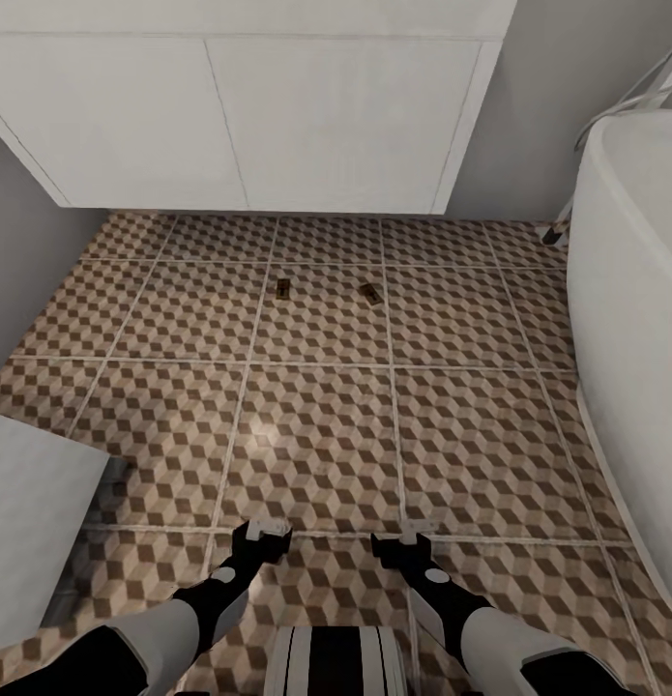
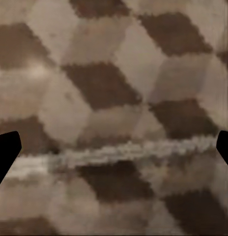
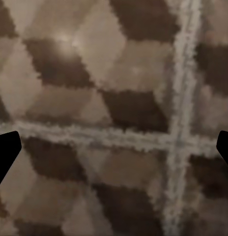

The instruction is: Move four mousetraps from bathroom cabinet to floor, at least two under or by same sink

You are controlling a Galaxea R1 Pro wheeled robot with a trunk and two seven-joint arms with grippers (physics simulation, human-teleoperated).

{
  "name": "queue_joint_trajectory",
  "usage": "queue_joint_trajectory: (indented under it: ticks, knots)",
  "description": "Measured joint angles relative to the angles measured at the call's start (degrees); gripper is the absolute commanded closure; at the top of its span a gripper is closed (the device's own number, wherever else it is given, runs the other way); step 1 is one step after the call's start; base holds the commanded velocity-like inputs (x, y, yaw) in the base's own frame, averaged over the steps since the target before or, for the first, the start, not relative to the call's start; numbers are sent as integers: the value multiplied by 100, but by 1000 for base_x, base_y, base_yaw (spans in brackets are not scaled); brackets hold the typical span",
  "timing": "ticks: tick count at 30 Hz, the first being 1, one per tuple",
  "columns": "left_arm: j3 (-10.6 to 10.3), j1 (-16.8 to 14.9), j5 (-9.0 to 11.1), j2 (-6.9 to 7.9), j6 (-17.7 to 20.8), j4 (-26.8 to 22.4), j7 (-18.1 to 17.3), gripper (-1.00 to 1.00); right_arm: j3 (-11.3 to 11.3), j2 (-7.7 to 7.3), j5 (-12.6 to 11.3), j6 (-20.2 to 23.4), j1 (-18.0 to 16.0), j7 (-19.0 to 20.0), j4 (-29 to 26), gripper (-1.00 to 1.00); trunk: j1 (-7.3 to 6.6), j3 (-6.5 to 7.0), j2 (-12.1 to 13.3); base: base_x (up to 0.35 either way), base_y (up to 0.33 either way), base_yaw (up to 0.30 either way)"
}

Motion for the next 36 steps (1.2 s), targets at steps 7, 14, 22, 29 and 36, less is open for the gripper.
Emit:
queue_joint_trajectory:
  ticks: [7,14,22,29,36]
  knots:
    - [23,0,34,-125,261,24,13,-100,-1,-1,4,-2,0,0,-7,-100,0,0,0,0,0,0]
    - [26,0,56,-156,322,24,17,-100,-1,-1,5,-5,0,0,-16,-100,-11,88,5,0,0,0]
    - [27,0,58,-169,340,28,14,-100,13,-1,6,-29,0,0,-56,-100,-31,265,16,0,0,0]
    - [27,0,66,-169,344,32,14,-100,33,-1,6,-40,0,0,-68,-100,-49,420,25,0,0,0]
    - [31,0,72,-167,345,33,14,-100,47,-4,5,-40,0,0,-70,-100,-67,576,35,0,0,0]
